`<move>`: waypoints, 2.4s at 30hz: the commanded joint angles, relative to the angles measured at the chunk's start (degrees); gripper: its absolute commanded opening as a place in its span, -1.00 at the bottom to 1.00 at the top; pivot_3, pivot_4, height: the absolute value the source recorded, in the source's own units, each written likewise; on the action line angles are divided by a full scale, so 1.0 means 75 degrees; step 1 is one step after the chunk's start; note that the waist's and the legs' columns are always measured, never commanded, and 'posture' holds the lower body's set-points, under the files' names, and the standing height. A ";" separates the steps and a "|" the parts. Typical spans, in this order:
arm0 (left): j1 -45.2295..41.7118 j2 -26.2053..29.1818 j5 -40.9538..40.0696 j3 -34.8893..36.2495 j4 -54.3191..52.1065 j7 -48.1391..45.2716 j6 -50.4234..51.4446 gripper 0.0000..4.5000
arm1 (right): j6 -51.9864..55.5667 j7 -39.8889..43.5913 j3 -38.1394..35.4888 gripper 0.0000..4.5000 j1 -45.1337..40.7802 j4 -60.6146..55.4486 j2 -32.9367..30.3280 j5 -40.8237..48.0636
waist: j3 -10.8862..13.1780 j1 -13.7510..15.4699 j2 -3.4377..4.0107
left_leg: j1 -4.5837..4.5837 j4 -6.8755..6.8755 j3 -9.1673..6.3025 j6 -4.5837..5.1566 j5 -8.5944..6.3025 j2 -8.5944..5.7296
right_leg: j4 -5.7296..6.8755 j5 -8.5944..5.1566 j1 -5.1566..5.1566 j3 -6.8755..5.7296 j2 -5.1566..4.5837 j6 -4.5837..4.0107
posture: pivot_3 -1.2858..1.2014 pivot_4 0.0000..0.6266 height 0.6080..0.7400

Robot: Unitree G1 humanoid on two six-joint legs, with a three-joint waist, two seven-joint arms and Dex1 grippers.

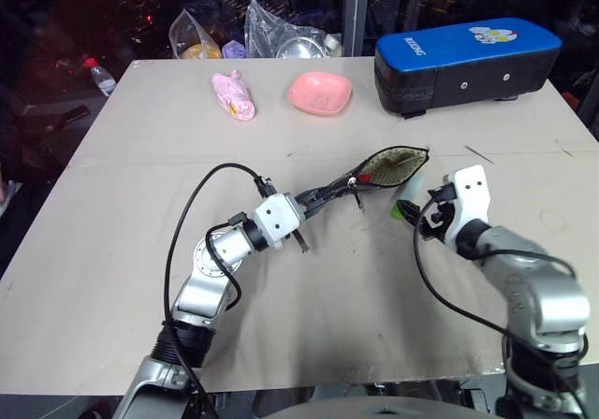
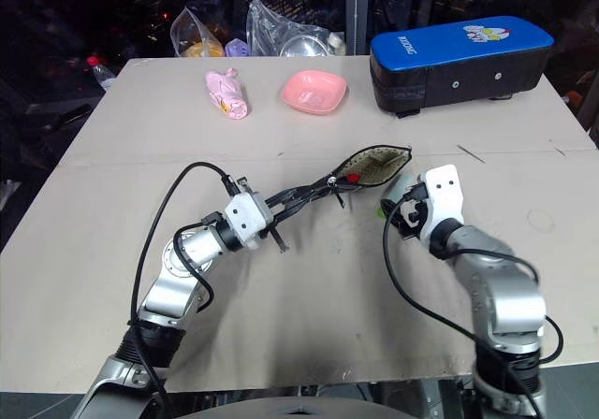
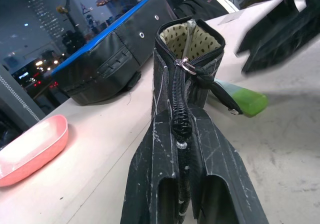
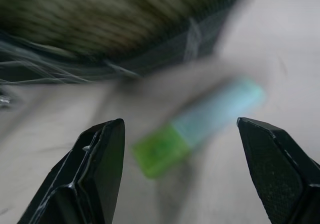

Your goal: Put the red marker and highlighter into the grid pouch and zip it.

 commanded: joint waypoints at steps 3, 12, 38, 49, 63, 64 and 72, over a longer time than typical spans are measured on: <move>-0.0120 0.0041 -0.0056 0.0073 -0.0048 -0.0038 -0.0111 -1.00 | -0.0603 -0.1332 0.0487 0.60 0.0095 0.0128 0.0866 -0.0488 | -0.0001 -0.0003 -0.0001 | 0.0002 0.0000 0.0000 0.0001 0.0000 -0.0001 | 0.0000 0.0009 0.0001 -0.0007 0.0045 0.0018 | 0.03 -0.52 0.91; -0.0094 0.0062 -0.0014 0.0075 -0.0104 -0.0002 -0.0111 -1.00 | -0.1064 -0.1761 0.0820 0.60 0.0153 0.1272 0.1137 -0.0624 | -0.0001 -0.0013 -0.0002 | 0.0004 0.0000 0.0003 0.0002 0.0000 0.0000 | 0.0000 0.0014 0.0001 -0.0005 0.0065 0.0031 | 0.03 -0.52 0.91; -0.0042 0.0012 0.0040 0.0058 -0.0173 0.0077 -0.0070 -1.00 | -0.4110 0.1734 -0.1647 -0.67 -0.1034 0.2793 -0.3723 0.0411 | 0.0001 -0.0030 -0.0001 | 0.0013 -0.0004 0.0023 0.0005 -0.0001 0.0008 | -0.0007 0.0014 0.0006 0.0011 0.0082 0.0033 | 0.03 -0.52 0.91; -0.0248 -0.0008 0.0032 -0.0023 0.0021 -0.0008 -0.0124 -1.00 | -0.8267 0.6898 0.0363 -0.67 -0.1951 0.3766 -0.7153 -0.0061 | 0.0014 -0.0015 0.0006 | 0.0019 0.0004 0.0041 0.0010 -0.0003 0.0035 | -0.0014 0.0013 0.0007 0.0031 0.0107 0.0033 | 0.03 -0.52 0.91; -0.0236 -0.0012 0.0056 -0.0117 -0.0055 -0.0065 -0.0166 -1.00 | -1.0204 0.7114 0.2602 -0.67 -0.4638 0.5347 -0.5830 -0.2055 | 0.0017 0.0015 0.0008 | 0.0013 0.0003 0.0053 0.0008 -0.0003 0.0032 | -0.0015 0.0016 -0.0003 0.0039 0.0090 0.0027 | 0.03 -0.52 0.91; -0.0233 -0.0015 0.0059 -0.0119 -0.0051 -0.0064 -0.0171 -1.00 | -1.0352 0.7099 0.2726 -0.67 -0.4754 0.5398 -0.5712 -0.2181 | 0.0017 0.0012 0.0008 | 0.0013 0.0004 0.0054 0.0008 -0.0004 0.0032 | -0.0015 0.0017 -0.0003 0.0039 0.0089 0.0027 | 0.03 -0.52 0.91; -0.0236 -0.0062 0.0080 -0.0132 -0.0012 -0.0041 -0.0183 -1.00 | -1.1242 0.6462 0.3330 -0.67 -0.5584 0.6172 -0.4632 -0.3076 | 0.0017 0.0009 0.0009 | 0.0014 0.0004 0.0060 0.0008 -0.0003 0.0032 | -0.0010 0.0019 -0.0009 0.0042 0.0088 0.0025 | 0.03 -0.52 0.91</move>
